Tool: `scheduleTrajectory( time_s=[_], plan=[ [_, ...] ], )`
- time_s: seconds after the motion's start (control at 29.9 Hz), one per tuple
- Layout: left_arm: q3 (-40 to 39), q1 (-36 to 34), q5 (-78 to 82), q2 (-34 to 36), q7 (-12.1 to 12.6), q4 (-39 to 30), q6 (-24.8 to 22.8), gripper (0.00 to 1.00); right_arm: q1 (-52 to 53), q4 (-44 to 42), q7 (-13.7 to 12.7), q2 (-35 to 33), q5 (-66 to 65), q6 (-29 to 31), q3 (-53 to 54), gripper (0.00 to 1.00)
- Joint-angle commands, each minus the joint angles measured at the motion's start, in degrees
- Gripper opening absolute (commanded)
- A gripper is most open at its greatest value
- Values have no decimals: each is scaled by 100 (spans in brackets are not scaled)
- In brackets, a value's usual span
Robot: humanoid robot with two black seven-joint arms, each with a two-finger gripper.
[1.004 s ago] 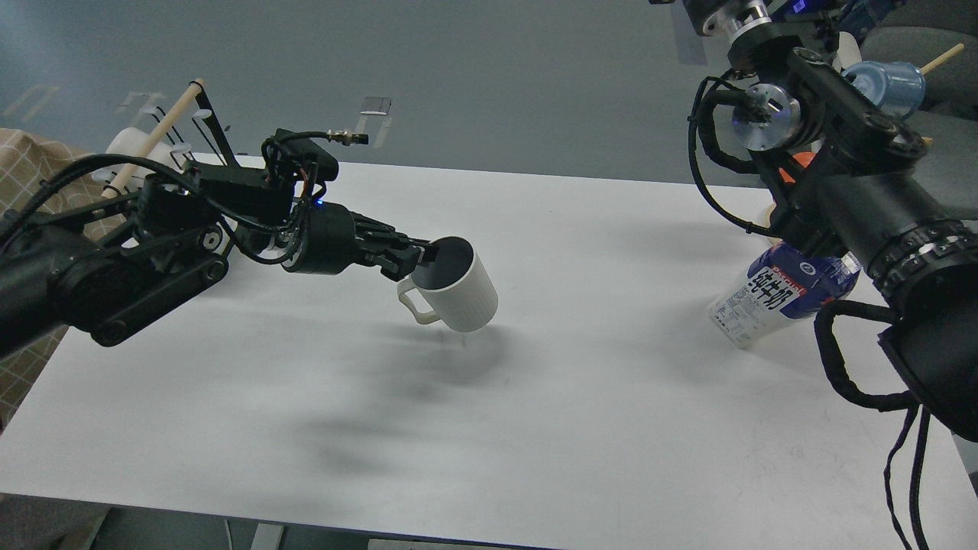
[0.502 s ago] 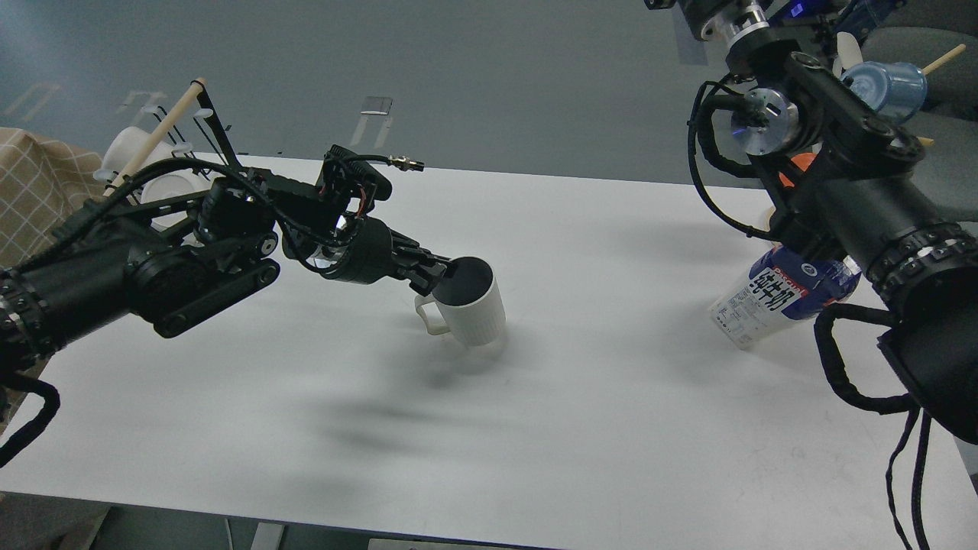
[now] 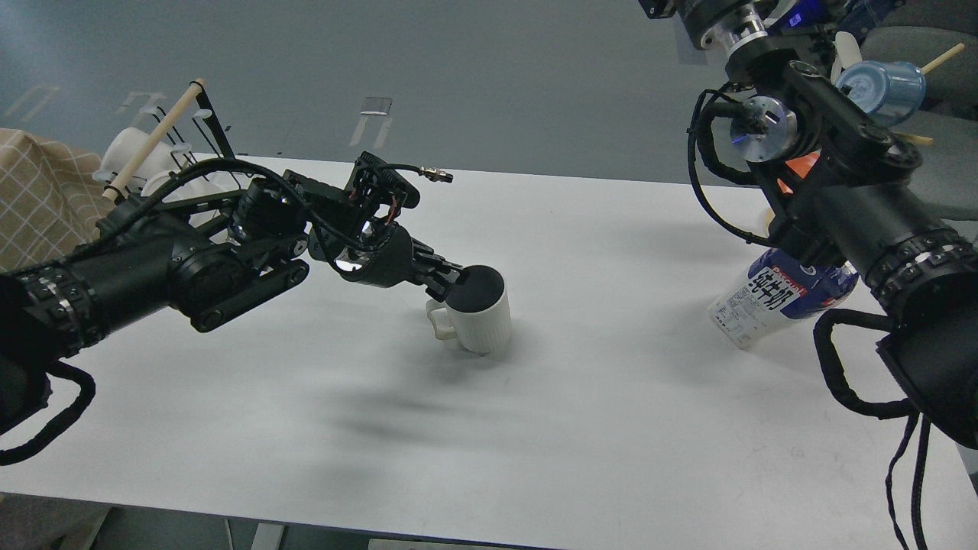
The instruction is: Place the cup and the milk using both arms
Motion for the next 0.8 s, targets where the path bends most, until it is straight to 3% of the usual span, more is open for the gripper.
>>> scheduleTrajectory(
  time_s=[0.0,0.23,0.47,0.54,0.57,0.64,0.77],
  plan=[
    [5,-1,0,-2,1,18,0,0,-22,0,0,0,0,0,-6,100],
    [5,-1,0,-11,10,19,0,0,-31,0,0,0,0,0,-6,100],
    [5,8,-8,-11,10,19,0,20,-40,0,0,0,0,0,-6,100],
    [5,0,-35,-11,10,19,0,53,-49,0,0,0,0,0,-6,100],
    [5,-9,-52,-11,10,19,0,62,-49,0,0,0,0,0,-6,100],
    [5,-9,-70,-11,10,19,0,77,-49,0,0,0,0,0,-6,100],
    [-56,-105,-122,-11,1,-43,0,90,-57,0,0,0,0,0,-15,100]
  ],
)
